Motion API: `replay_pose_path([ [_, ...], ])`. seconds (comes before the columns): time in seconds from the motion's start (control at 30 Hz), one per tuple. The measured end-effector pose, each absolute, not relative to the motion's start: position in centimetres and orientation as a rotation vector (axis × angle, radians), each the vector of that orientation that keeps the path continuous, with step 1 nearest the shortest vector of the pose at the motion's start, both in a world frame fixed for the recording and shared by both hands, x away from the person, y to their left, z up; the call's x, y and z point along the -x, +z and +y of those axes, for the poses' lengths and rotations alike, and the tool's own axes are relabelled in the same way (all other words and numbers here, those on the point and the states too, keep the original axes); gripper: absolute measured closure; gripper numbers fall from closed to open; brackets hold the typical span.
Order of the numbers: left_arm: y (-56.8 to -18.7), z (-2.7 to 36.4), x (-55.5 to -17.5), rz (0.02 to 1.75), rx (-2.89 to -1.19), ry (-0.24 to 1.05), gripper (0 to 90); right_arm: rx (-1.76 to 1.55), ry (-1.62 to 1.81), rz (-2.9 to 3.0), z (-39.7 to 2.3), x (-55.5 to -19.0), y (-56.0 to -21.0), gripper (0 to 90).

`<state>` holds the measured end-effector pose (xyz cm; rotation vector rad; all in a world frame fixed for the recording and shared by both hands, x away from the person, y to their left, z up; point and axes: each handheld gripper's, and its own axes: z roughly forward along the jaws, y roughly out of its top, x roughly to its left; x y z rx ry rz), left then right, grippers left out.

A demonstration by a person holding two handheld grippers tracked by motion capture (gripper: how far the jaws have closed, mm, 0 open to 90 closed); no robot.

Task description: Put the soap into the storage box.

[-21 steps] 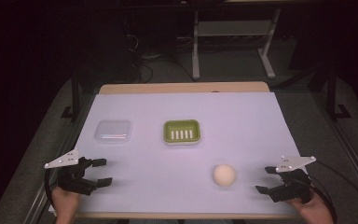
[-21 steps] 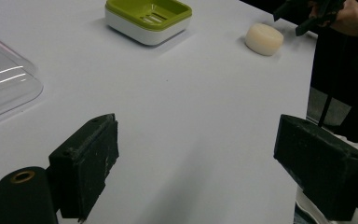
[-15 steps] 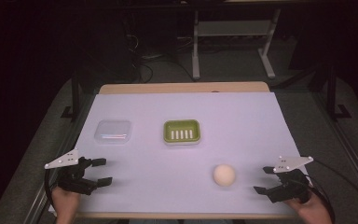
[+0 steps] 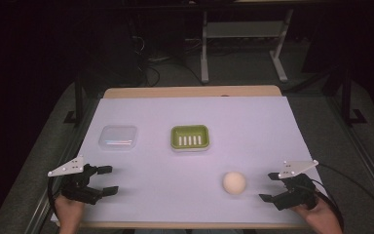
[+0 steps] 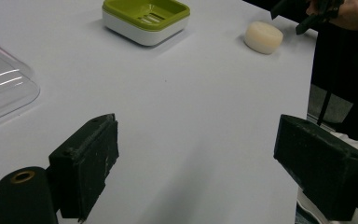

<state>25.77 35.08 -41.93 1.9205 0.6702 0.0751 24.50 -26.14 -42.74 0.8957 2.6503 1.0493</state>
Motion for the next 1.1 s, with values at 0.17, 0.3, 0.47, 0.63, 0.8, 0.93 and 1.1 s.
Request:
replay_pose_path([
  [0.17, -41.9, 35.2, -25.8, 0.673, -1.925, 0.087, 13.1, -0.868, 1.030, 2.667, -25.6, -24.8, -42.3, 19.9],
  [0.3, -41.9, 35.1, -25.7, 0.677, -1.926, 0.081, 13.1, -0.846, 1.023, 2.685, -25.1, -25.1, -42.0, 19.8],
  [0.47, -41.9, 35.1, -25.7, 0.677, -1.930, 0.093, 13.1, -0.814, 1.021, 2.708, -24.3, -25.7, -41.4, 19.5],
  [0.63, -41.9, 35.1, -25.7, 0.674, -1.938, 0.096, 13.2, -0.796, 1.015, 2.733, -23.4, -26.5, -41.1, 19.2],
  [0.8, -42.0, 35.1, -25.7, 0.676, -1.939, 0.101, 13.2, -0.770, 1.011, 2.741, -22.7, -27.0, -41.0, 19.5],
  [0.93, -42.0, 35.1, -25.7, 0.677, -1.939, 0.100, 13.2, -0.759, 1.008, 2.753, -22.4, -27.2, -40.7, 19.1],
  [1.1, -42.0, 35.1, -25.7, 0.679, -1.938, 0.101, 13.1, -0.740, 1.013, 2.756, -21.9, -27.6, -40.4, 19.0],
])
